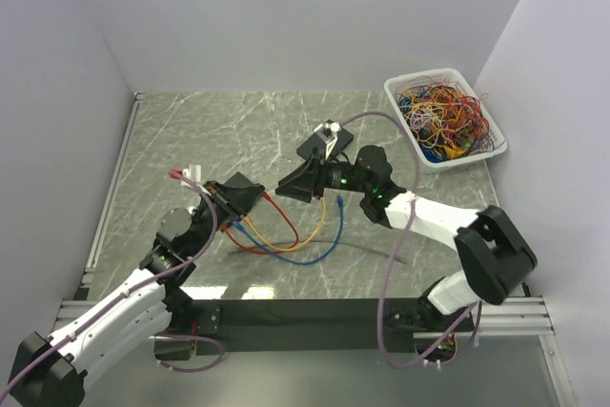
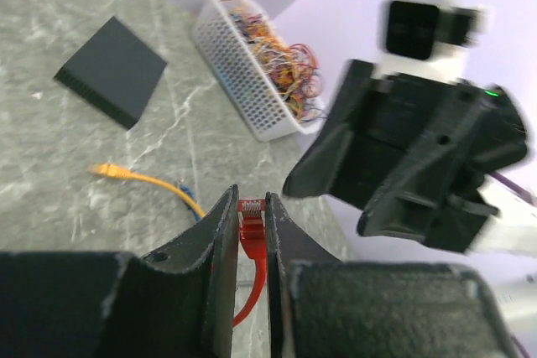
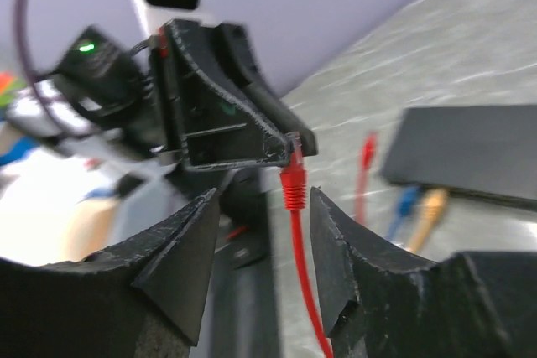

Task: Insert the plug into the switch port

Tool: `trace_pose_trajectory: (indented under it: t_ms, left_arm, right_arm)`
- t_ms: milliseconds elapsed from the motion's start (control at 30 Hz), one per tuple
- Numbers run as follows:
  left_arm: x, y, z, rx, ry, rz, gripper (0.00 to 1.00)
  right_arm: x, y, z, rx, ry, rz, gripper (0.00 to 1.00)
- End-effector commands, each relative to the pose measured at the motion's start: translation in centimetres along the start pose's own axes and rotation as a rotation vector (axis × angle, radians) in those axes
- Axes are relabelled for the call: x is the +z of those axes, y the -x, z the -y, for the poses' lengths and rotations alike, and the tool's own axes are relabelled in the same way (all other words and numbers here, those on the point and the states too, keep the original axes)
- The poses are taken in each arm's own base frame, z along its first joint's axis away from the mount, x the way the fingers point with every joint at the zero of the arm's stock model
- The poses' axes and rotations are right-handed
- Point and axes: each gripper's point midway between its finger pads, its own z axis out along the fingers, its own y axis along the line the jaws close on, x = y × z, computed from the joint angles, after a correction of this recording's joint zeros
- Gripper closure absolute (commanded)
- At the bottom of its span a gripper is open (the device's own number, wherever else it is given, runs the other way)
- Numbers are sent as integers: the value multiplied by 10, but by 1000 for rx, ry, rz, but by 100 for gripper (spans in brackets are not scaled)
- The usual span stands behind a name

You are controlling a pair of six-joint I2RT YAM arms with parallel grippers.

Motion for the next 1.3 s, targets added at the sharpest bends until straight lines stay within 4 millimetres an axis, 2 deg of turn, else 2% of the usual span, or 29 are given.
trace_pose_trajectory:
  t_ms: [0,67,267,600,1267]
  left_arm:
    - [-11,12,37,61,-214,70,99]
    - [-17,14,48,70,-276,87,99]
    - [-25,16,56,85,-331,105,99]
    - [-25,12,59,83,-358,92,99]
    - [-21,6,58,66,-378,74,99]
  right_arm:
    - [-1,2,-41,30,250,-44,47]
    - [0,1,-43,54,273,-55,48]
    - [3,-2,-39,83,280,-70,52]
    - [6,-3,-37,117,307,-72,62]
    - [7,-4,-39,148,341,-74,70]
